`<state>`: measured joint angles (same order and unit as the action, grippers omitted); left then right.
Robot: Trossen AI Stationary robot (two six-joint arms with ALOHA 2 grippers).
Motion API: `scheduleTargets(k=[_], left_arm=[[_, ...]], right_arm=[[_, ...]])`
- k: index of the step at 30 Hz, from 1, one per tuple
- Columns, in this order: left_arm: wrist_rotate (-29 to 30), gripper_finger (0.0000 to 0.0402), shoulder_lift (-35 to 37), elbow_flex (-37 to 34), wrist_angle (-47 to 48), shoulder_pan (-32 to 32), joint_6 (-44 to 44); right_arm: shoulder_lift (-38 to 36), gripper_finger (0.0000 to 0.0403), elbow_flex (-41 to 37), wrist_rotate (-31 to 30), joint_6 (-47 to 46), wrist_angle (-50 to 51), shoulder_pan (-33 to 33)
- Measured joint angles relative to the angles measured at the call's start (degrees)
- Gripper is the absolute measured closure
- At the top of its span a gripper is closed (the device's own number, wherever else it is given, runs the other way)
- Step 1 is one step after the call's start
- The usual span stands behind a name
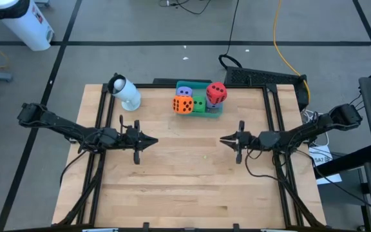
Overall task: Pick & Place Dice
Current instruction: Put the small green dice into the green bin
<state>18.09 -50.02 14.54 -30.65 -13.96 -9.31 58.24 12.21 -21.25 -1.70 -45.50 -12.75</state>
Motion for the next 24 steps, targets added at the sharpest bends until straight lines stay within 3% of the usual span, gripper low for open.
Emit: scheduleTargets(k=[6,11,16,21,24], left_arm=[[0.01,0.0378,0.00,0.01,0.00,-0.01,0.07],[-0.01,0.0378,0.00,-0.01,0.00,0.00,-0.29],[-0.01,0.0378,0.00,-0.01,0.00,0.00,-0.01],[-0.01,0.0378,0.00,-0.01,0.00,0.00,-0.25],[-0.01,0.0378,0.00,-0.01,0.02,-0.02,-0.31]], right_arm=[[1.15,0.0285,0.00,0.46,-2.67,3.71,-0.49],[7.04,0.0219,0.00,0.75,-4.06,3.51,-3.30],[18.49,0.0185,0.02,2.27,-3.87,-5.98,-5.76],[33.18,0.0179,3.66,0.72,-3.62,-18.24,-5.86],[40.91,0.0178,7.89,1.14,-2.81,-18.97,-5.90]])
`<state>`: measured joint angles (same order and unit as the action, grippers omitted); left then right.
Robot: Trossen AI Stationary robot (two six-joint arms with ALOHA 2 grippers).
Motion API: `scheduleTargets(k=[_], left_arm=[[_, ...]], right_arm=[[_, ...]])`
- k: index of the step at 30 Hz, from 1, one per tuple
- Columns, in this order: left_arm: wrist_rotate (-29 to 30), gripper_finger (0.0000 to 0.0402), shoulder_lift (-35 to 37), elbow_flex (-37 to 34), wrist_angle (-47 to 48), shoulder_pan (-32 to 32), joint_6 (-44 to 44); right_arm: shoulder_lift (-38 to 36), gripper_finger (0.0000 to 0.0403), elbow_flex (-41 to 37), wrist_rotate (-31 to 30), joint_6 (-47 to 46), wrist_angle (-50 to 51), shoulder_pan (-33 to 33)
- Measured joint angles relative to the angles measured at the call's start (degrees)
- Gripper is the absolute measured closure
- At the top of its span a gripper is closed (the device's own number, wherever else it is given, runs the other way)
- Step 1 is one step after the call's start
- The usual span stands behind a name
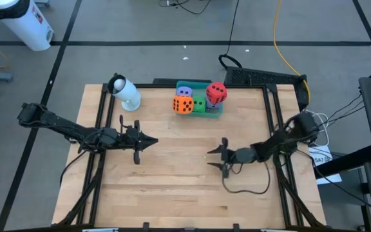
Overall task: Pick & Place Dice
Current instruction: Put the small green dice into the green bin
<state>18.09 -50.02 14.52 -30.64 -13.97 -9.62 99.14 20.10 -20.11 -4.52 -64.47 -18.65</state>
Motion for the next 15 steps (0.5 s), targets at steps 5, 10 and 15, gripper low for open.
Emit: scheduleTargets(k=[5,10,15], left_arm=[[0.00,0.0378,0.00,0.00,0.01,0.01,-0.01],[-0.02,0.0378,0.00,0.00,0.03,0.00,0.26],[-0.01,0.0378,0.00,0.00,0.03,-0.01,0.39]], right_arm=[[6.89,0.0178,3.84,0.59,2.97,0.06,0.71],[7.16,0.0178,4.00,0.78,1.15,0.75,2.43],[8.28,0.0178,3.94,0.99,-2.43,4.31,3.88]])
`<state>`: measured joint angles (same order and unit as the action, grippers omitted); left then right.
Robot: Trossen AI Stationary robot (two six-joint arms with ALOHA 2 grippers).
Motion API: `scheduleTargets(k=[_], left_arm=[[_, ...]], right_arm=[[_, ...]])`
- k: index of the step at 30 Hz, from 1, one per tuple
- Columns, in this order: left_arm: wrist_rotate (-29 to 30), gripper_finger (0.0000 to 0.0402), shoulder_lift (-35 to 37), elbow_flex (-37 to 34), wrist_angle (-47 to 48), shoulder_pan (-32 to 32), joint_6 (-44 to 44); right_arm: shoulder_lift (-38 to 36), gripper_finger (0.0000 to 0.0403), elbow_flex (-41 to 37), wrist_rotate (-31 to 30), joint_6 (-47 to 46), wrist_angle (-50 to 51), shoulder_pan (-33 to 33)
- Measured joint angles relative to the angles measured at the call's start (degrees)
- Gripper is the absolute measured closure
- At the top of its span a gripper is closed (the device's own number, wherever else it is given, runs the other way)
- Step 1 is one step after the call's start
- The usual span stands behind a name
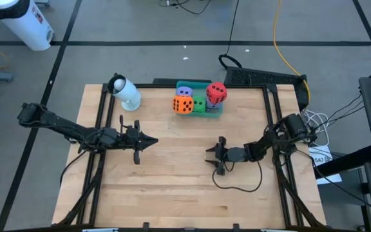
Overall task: Pick & Place Dice
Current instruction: Put the small green dice into the green bin
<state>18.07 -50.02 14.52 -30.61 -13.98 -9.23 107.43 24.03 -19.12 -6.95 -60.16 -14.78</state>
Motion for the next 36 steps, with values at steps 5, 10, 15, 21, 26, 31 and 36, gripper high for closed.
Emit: scheduleTargets(k=[5,10,15,21,26,31,36], left_arm=[[0.00,0.0378,0.00,0.00,0.00,0.01,0.02],[0.00,0.0378,0.00,0.00,0.00,0.02,0.02],[0.01,0.0378,0.00,0.00,0.00,0.00,0.04],[-0.01,0.0378,0.00,0.00,0.00,0.02,0.02],[-0.01,0.0378,0.00,0.00,0.00,0.00,0.02],[-0.01,0.0378,0.00,0.00,0.02,0.01,0.02],[0.00,0.0378,0.00,0.00,0.02,0.00,0.02]], right_arm=[[3.85,0.0178,0.08,3.03,-1.57,-3.79,1.46],[4.58,0.0183,0.22,3.94,-1.41,-3.82,2.10],[3.84,0.0215,0.24,4.25,-1.83,-2.41,2.33],[3.57,0.0273,0.28,4.04,-1.96,-1.20,2.42],[3.62,0.0346,0.25,4.13,-2.34,-1.31,2.42],[3.42,0.0361,0.24,4.40,-2.43,-2.26,2.42],[-1.70,0.0361,-0.02,5.09,1.41,-0.69,2.44]])
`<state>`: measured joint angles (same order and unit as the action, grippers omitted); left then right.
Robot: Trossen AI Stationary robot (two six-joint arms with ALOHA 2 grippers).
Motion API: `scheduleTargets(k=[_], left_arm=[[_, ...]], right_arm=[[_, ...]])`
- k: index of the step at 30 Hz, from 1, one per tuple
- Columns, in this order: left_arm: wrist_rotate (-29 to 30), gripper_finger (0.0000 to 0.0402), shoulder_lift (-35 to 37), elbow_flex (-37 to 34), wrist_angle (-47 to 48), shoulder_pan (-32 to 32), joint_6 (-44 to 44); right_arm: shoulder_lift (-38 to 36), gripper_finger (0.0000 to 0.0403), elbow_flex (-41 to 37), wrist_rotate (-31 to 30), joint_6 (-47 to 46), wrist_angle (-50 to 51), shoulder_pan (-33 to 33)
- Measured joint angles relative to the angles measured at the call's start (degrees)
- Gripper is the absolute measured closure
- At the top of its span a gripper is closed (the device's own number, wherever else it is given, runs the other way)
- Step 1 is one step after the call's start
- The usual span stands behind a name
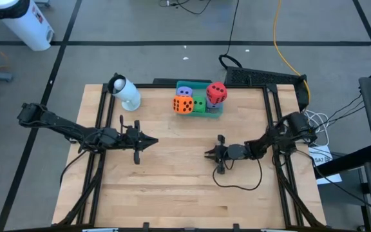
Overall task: Pick & Place Dice
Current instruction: Put the small green dice into the green bin
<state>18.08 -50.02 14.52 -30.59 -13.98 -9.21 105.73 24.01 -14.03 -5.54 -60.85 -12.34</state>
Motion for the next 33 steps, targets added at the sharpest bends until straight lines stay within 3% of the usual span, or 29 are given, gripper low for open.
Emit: scheduleTargets(k=[4,8,11,14,20,33], left_arm=[[-0.01,0.0378,0.00,0.00,0.01,0.01,-0.02],[-0.01,0.0378,0.00,0.00,0.02,0.00,-0.02],[0.01,0.0378,0.00,0.00,0.02,0.00,-0.24],[-0.01,0.0378,0.00,0.00,0.00,0.01,-0.24],[-0.01,0.0378,0.00,0.00,0.27,0.01,-0.14],[-0.01,0.0378,0.00,0.00,0.37,-0.02,-0.20]], right_arm=[[-8.97,0.0348,1.07,-5.55,4.78,3.14,1.78],[-17.90,0.0355,5.26,-15.51,8.32,15.91,5.50],[-21.45,0.0359,9.35,-19.21,6.76,26.89,10.73],[-21.32,0.0355,11.89,-19.00,3.62,33.43,16.05],[-18.98,0.0352,13.10,-18.79,0.07,35.73,22.39],[-18.56,0.0348,13.14,-15.54,-2.38,37.25,25.18]])
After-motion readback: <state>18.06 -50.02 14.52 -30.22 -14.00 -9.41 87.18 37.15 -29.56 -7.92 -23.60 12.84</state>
